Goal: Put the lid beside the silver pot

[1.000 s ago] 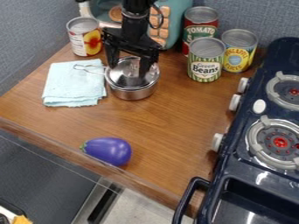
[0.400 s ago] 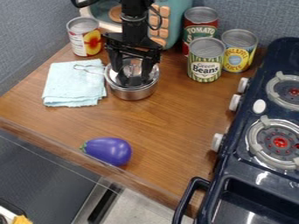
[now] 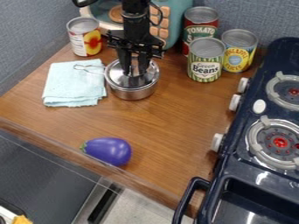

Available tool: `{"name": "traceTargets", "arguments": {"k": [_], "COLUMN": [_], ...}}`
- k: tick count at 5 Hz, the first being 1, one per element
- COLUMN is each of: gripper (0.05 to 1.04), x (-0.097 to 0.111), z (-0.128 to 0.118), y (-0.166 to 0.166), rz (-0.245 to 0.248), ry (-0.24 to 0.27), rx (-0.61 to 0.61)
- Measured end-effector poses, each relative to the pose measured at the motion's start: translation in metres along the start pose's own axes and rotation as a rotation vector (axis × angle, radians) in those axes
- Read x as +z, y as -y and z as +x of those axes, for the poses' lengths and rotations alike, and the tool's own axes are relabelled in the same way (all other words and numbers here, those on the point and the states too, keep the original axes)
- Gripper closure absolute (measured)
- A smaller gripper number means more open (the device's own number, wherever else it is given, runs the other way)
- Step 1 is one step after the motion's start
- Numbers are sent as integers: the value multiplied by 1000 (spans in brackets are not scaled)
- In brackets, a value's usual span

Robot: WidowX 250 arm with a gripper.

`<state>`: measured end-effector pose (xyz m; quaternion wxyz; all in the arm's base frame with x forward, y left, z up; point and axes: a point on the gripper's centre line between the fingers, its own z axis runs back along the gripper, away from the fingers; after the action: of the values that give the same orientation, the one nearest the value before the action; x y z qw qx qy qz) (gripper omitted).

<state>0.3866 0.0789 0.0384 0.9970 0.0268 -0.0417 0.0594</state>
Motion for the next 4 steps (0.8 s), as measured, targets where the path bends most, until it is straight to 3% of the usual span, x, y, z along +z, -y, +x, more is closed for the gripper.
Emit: {"name": "traceTargets", "arguments": {"k": [1,2,4], "gripper": [923,1020,1031], "x": [-1,0,18], "z": [-3,-4,-33], "y": [-3,-3,-9], "rz": [-3,-4,46], "ry": [-3,-12,-68], "rx": [5,-7,7]}}
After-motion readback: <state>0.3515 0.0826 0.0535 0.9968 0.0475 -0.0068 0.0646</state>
